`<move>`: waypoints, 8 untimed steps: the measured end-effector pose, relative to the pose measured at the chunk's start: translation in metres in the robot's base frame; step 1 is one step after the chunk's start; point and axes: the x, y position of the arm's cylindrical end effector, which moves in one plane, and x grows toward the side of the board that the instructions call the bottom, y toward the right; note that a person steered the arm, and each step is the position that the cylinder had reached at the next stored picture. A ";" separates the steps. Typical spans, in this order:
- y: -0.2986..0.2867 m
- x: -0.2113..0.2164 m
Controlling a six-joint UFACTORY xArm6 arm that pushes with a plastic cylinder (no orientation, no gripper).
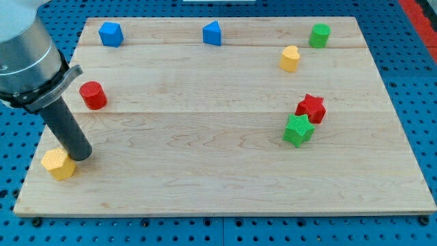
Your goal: Move the yellow heart horizontally right to the yellow hexagon
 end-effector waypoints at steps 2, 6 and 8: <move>0.193 -0.137; 0.262 -0.194; 0.327 -0.228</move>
